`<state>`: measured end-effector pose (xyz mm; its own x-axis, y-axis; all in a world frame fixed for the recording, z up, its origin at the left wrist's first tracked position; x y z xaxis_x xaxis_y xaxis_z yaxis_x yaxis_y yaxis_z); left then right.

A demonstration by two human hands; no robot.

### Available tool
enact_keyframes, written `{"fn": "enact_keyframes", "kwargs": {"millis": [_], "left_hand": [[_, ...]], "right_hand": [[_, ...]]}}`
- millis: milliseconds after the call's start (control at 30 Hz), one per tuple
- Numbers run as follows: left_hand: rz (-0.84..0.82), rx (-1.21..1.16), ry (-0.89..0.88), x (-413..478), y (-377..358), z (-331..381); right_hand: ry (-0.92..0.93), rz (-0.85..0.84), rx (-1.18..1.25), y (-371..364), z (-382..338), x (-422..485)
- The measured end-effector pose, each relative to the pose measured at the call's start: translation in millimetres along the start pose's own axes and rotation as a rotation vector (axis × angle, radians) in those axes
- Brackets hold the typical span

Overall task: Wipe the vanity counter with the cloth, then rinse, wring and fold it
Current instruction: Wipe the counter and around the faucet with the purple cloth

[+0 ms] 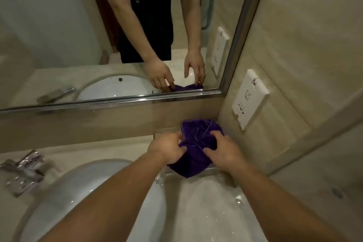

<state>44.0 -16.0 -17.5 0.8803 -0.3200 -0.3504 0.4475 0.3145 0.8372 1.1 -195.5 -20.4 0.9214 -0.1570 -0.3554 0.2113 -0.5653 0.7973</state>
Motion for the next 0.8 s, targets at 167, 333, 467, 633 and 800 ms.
{"fn": "enact_keyframes", "kwargs": {"millis": [167, 333, 467, 633, 800], "left_hand": [[0.017, -0.051, 0.099, 32, -26, -7], [0.095, -0.025, 0.156, 45, -38, -11], [-0.013, -0.104, 0.165, 37, -41, -10], [0.009, -0.244, 0.090, 11, -40, 8], [0.137, -0.269, 0.025, -25, -25, 32]], "right_hand": [[-0.032, 0.048, -0.105, -13, 15, 38], [0.038, 0.141, -0.158, -14, 20, 42], [0.122, 0.254, 0.031, 8, 2, 26], [0.185, 0.250, 0.268, 44, -40, -16], [0.300, 0.367, 0.395, 78, -68, -81]]}}
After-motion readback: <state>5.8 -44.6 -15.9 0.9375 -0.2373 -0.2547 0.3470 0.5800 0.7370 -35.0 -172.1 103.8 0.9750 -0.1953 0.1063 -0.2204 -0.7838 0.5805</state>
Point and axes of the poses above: each hand's wrist, its own x-axis towards the middle knuckle, its own y-axis out of the back of the hand, z = x × y, the point moved 5 cm from there along x, towards the middle knuckle, and after that the axes turned 1 degree about -x, right-handed, at the moved point
